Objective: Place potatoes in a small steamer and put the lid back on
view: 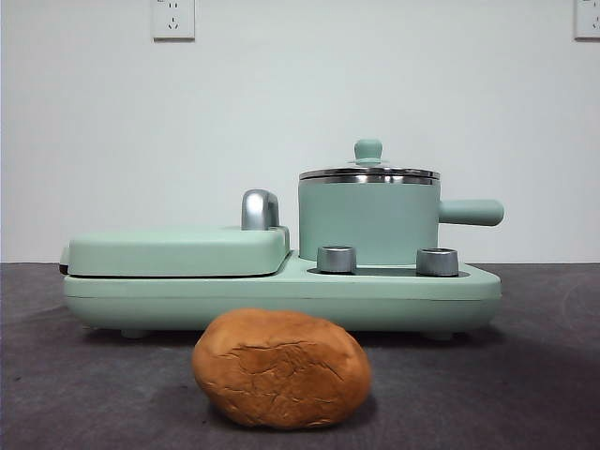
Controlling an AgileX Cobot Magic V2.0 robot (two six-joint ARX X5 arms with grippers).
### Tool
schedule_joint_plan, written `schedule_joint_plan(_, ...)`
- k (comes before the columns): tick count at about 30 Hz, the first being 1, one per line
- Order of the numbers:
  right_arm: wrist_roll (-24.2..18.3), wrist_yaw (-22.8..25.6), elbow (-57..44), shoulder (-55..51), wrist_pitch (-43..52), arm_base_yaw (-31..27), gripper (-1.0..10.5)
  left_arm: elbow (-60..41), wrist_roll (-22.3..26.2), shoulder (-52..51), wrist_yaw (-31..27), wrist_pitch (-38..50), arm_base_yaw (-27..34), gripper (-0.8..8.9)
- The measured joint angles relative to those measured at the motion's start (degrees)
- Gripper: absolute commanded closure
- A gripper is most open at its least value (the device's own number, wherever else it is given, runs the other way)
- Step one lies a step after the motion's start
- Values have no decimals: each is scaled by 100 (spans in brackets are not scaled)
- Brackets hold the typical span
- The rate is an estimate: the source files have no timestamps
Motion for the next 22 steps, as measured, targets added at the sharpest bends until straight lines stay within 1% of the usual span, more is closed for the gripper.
schedule_joint_plan(3,487,-15,0,0,682,0,931,0,-321,0,2,420,-2,807)
schedule_joint_plan(5,881,223,0,0,1040,4,931,0,-568,0,2,772,0,807)
schedule_joint_plan(7,1307,509,0,0,1152,4,931,0,-828,0,2,1217,-2,807)
schedule_joint_plan(9,1773,669,0,0,1248,4,931,9,-1054,0,7,1668,0,804)
schedule_joint_plan(11,2149,691,9,-2,1394,2,931,125,-1167,2,9,1617,0,804)
schedule_joint_plan(12,2267,691,33,0,1397,4,931,219,-1196,13,9,1552,0,804)
schedule_joint_plan(15,2485,691,249,0,1231,4,931,780,-1176,96,11,1239,-2,804)
schedule_joint_plan(17,2538,684,535,22,997,4,931,1294,-1029,238,11,984,0,804)
schedule_joint_plan(20,2476,474,1080,184,522,4,931,2011,-667,627,85,490,0,804)
schedule_joint_plan(22,2315,223,1456,389,188,4,931,2439,-376,994,306,127,-2,805)
